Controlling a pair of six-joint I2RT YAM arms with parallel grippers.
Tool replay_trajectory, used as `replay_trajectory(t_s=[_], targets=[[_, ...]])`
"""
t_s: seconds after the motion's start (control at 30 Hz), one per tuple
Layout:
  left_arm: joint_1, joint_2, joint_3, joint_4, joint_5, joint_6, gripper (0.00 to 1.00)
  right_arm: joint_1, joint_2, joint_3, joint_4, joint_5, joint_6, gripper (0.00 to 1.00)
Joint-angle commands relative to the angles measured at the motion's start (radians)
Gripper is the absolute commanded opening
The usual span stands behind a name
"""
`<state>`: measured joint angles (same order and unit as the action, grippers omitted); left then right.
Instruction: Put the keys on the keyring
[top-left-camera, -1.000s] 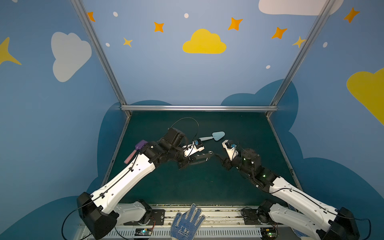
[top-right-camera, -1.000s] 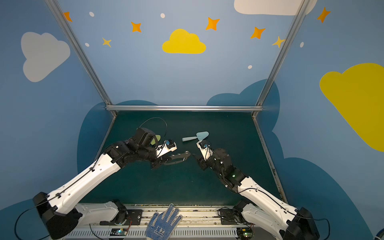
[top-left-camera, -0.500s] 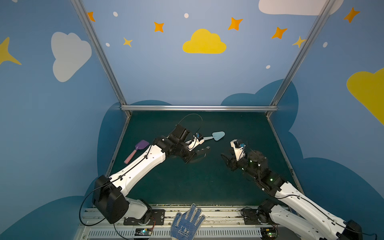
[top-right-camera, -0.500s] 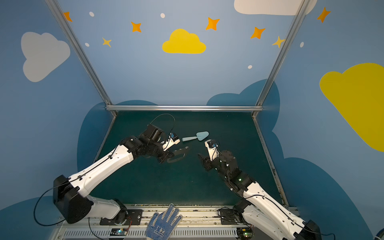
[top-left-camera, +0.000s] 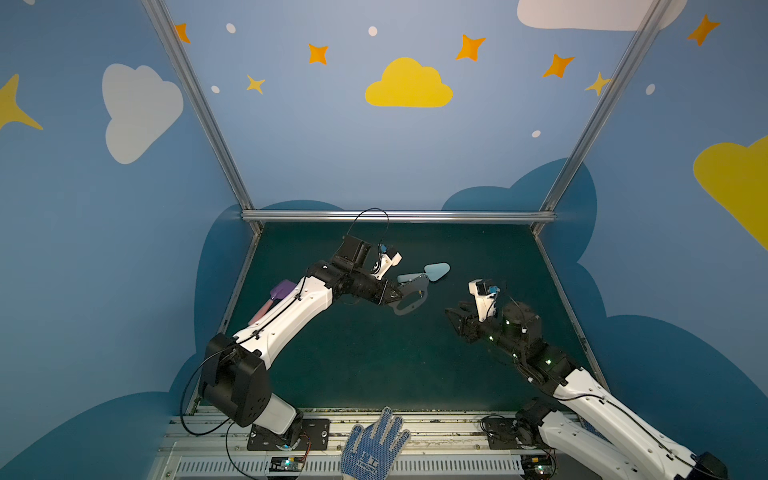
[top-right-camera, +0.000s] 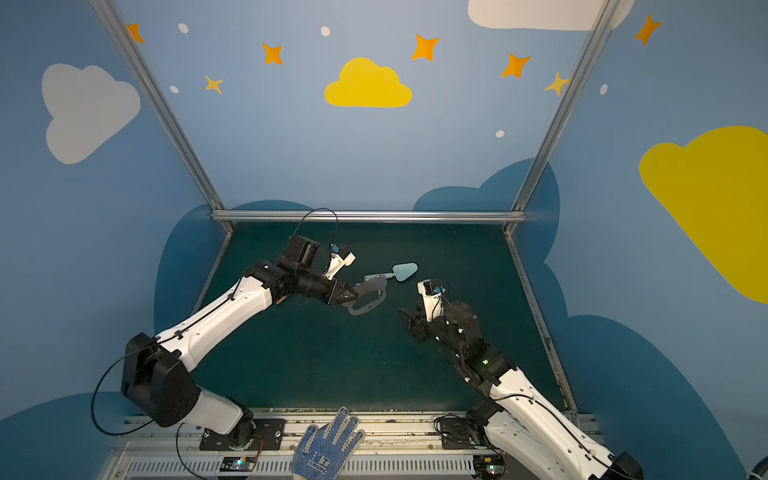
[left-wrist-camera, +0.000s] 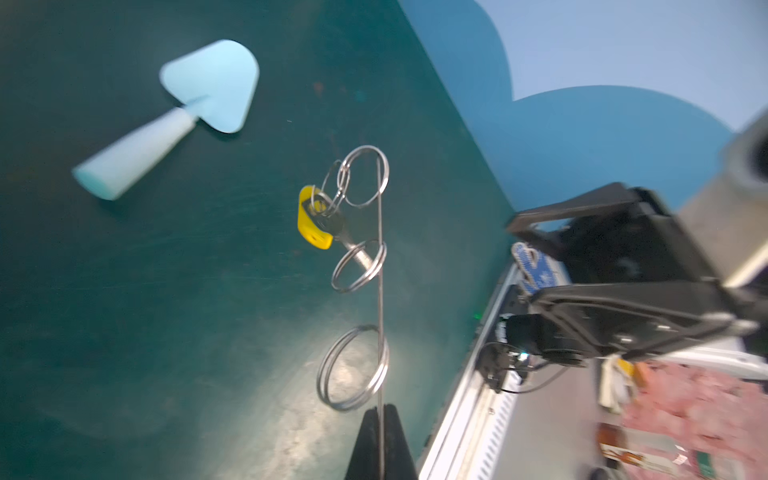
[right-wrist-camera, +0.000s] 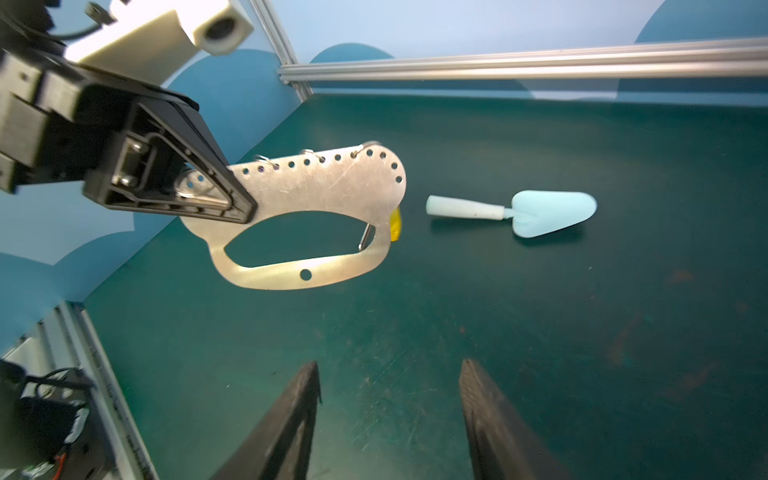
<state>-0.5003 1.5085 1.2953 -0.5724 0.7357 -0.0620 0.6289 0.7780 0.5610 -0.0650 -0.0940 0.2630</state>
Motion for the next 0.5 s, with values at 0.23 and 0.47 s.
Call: replay_trajectory(t_s=[0.23, 0.47], targets=[[0.082, 0.043, -0.036, 0.029, 0.113, -0.159, 0.04, -0.044, 0.094, 0.051, 0.015, -0.113, 0.052, 0.57], [0.169, 0.035, -0.113, 0.126, 0.020, -0.238, 0.04, -0.050, 0.038, 0.022, 0.004, -0.081, 0.045, 0.57]])
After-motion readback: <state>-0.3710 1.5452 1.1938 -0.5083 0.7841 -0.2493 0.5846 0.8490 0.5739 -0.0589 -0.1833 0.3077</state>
